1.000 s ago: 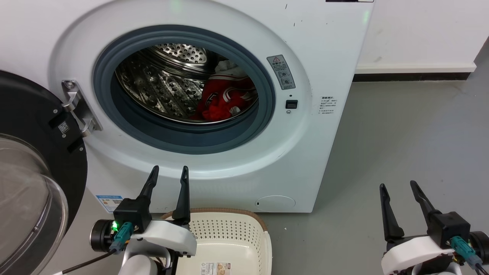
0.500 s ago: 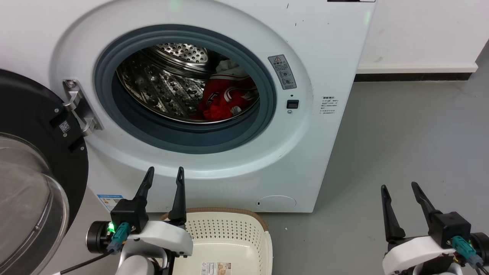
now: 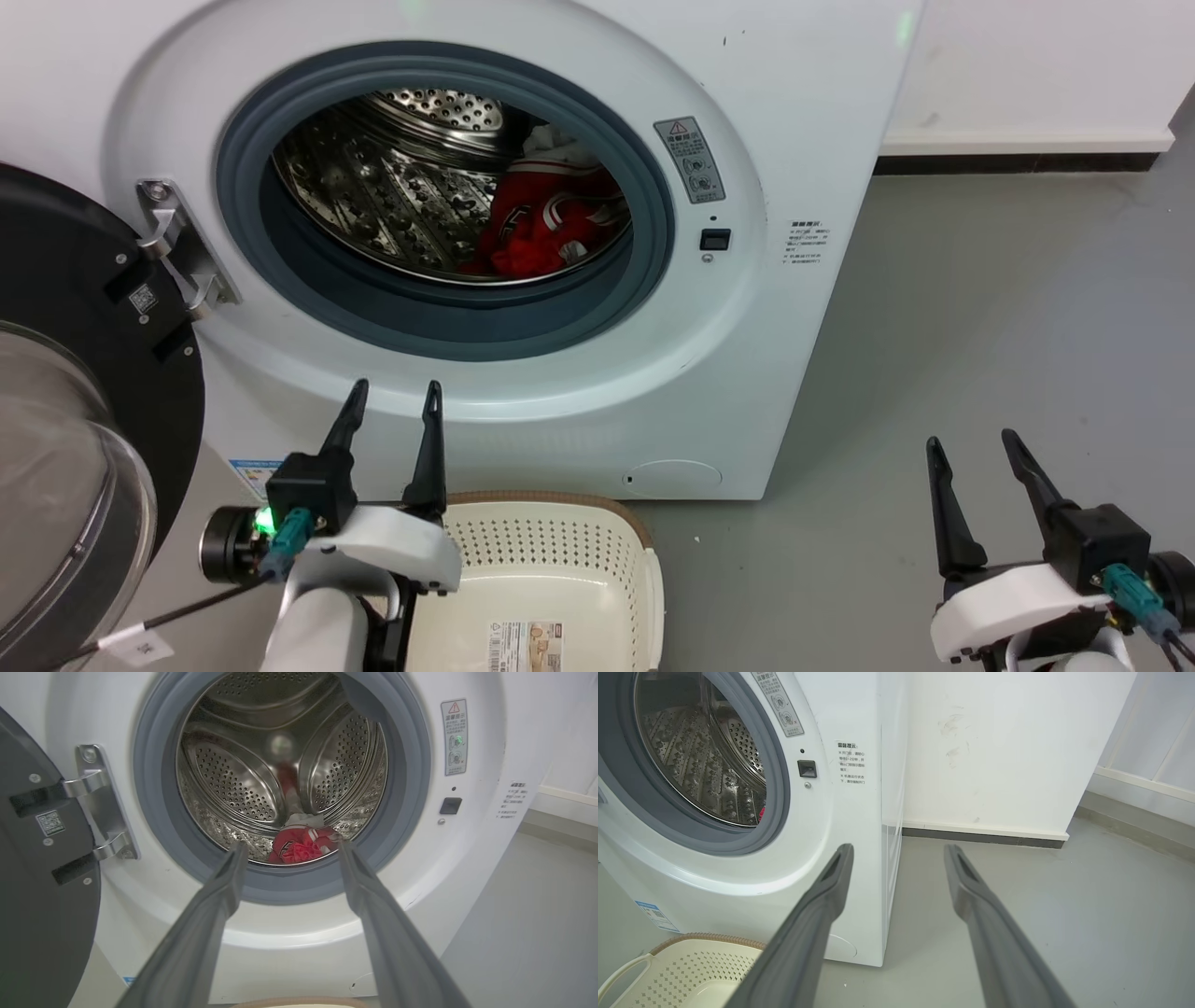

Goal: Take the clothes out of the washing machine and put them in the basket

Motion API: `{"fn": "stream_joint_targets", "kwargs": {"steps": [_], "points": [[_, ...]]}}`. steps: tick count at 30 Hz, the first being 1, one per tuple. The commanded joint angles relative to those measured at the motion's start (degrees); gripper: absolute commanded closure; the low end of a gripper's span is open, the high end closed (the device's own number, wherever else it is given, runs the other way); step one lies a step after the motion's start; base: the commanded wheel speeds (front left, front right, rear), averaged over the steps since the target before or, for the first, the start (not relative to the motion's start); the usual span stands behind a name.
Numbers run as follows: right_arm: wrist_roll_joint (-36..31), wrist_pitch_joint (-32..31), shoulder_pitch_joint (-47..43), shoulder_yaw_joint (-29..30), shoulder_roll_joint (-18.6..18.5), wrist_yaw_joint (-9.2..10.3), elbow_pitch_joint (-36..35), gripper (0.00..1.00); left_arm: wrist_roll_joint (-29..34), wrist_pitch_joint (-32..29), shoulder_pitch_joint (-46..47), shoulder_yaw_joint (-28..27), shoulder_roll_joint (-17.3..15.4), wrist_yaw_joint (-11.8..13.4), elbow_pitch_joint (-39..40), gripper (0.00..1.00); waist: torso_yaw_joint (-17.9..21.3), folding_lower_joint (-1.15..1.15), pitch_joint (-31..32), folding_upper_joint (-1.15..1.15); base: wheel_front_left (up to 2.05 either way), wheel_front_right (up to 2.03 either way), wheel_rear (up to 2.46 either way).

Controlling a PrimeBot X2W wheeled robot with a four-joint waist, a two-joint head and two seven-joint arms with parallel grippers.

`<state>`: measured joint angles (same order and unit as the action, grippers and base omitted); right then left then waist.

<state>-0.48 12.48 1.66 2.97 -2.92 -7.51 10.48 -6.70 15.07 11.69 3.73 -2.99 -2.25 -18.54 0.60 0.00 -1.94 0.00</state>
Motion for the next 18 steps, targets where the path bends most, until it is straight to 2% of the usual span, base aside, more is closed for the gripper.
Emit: {"fn": "stream_joint_targets", "kwargs": {"steps": [1, 8, 18], "points": [[0.2, -0.1, 1.2, -0.2, 0.1, 0.04, -0.4, 0.0, 0.3, 0.2, 1.1, -0.2, -0.4, -0.1, -0.4, 0.0, 0.5, 0.0, -1.0, 0.0, 0.0, 0.0, 0.0], [0.9, -0.2, 3.7, -1.0, 0.1, 0.04, -2.1, 0.0, 0.9, 0.2, 9.4, -1.9, -2.0, -0.9, -4.9, 0.0, 3.6, 0.0, -7.0, 0.0, 0.0, 0.0, 0.0], [3.4, 1.3, 9.0, -2.9, 0.1, 0.04, -2.8, 0.0, 1.0, -0.3, 26.2, -3.0, -7.2, -2.5, -17.2, 0.0, 10.1, 0.0, -18.5, 0.0, 0.0, 0.0, 0.0]]}}
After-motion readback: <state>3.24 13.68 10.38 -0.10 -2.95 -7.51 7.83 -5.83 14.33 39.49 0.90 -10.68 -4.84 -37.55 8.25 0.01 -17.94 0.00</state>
